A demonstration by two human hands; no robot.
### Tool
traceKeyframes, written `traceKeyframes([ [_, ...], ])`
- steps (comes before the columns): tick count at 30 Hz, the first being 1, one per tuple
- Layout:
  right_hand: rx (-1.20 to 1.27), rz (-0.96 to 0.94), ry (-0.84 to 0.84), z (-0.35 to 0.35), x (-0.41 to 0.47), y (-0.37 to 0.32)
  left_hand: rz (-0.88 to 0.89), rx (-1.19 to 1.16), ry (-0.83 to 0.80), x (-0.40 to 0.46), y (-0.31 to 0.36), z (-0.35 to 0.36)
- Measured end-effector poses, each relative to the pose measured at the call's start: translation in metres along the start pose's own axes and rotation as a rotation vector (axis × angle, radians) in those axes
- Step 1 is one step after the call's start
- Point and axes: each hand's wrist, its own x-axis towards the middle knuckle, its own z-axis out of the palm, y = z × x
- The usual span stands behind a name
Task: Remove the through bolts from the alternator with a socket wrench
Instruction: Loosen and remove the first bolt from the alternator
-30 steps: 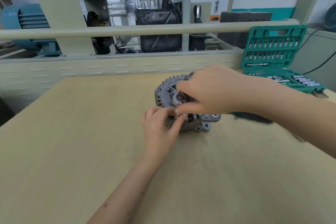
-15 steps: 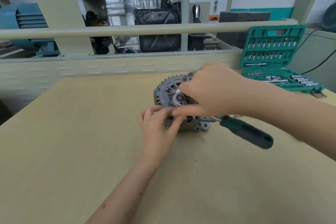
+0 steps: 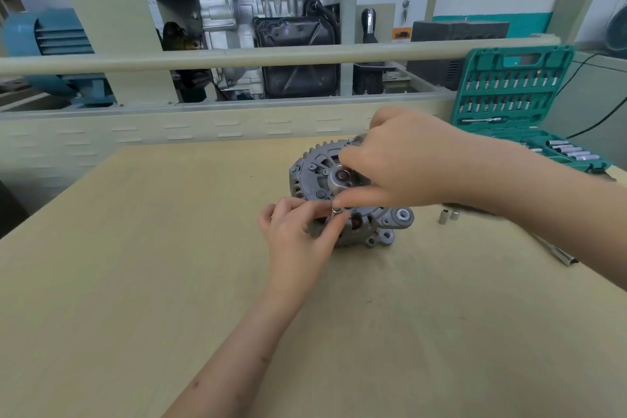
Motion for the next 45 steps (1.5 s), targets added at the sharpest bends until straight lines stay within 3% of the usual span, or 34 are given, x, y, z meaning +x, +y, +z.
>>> traceKeyframes([
  [9,0.135,-0.055,0.023,0.007,0.004,0.004,0.106,0.027,0.016,-0.005,-0.001,-0.001],
  [19,0.024,0.042,-0.030,-0.001,0.001,-0.007,0.064,0.012,0.040,-0.001,0.002,0.001],
  [27,0.135,-0.052,-0.026,0.004,0.001,0.001,0.059,0.043,-0.040,-0.003,0.000,-0.003],
  [35,0.031,0.101,-0.047,-0.005,-0.004,-0.012,0.012,0.037,-0.067,-0.002,0.000,-0.002],
  [45,0.074,-0.026,-0.022,0.001,-0.005,-0.006,0.055,0.072,-0.088,-0.003,-0.004,-0.002],
])
